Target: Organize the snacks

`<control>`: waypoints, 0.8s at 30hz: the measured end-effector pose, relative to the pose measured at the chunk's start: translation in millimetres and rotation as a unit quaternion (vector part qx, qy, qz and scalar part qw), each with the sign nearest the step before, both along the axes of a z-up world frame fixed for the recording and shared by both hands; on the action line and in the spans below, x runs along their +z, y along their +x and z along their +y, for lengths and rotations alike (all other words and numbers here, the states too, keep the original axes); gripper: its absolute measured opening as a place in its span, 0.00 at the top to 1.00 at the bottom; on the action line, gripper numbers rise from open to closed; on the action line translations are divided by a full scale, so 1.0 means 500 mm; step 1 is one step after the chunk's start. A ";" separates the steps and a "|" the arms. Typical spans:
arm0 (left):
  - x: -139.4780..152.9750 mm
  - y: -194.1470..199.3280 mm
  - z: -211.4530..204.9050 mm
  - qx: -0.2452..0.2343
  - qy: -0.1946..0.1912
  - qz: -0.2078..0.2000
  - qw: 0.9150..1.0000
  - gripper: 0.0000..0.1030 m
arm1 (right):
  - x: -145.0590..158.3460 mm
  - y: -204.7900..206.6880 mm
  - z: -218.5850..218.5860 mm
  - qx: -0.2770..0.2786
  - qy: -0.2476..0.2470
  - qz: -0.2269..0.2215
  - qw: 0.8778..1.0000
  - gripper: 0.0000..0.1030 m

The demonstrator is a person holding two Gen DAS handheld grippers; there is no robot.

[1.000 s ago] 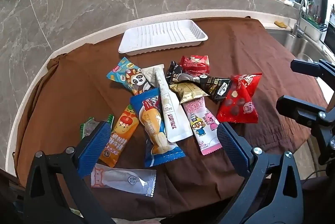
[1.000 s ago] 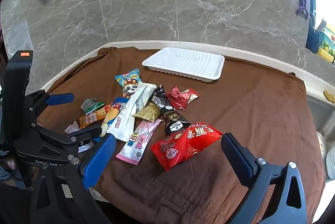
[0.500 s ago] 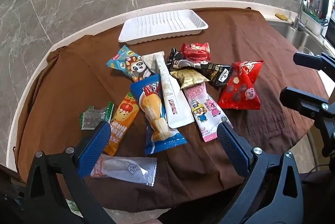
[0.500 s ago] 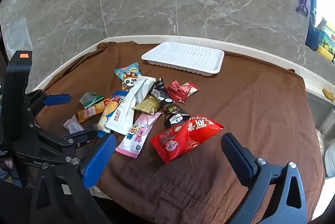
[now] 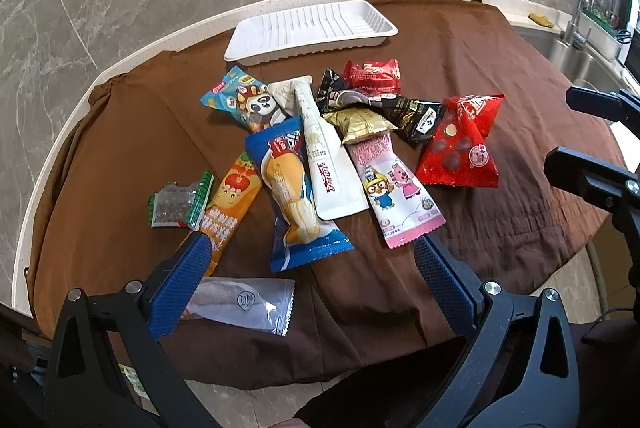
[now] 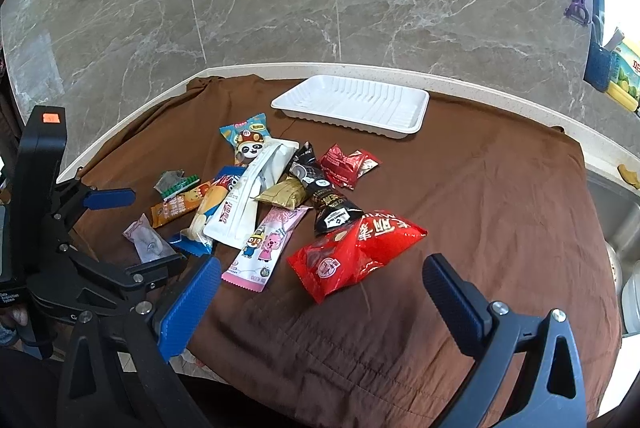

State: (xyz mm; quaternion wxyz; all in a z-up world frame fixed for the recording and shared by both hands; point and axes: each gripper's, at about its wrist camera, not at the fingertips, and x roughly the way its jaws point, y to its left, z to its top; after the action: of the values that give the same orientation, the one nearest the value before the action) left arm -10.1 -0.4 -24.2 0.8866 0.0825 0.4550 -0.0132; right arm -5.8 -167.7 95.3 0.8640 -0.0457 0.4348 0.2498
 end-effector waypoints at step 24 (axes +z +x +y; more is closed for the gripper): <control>-0.017 -0.004 0.004 0.008 0.004 0.014 1.000 0.00 | -0.003 0.004 0.005 0.008 0.001 0.006 1.000 0.00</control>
State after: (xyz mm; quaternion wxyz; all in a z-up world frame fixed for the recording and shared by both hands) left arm -12.0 1.4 -32.7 0.8797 0.0825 0.4682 -0.0058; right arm -3.6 -165.0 94.0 0.8592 -0.0471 0.4397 0.2572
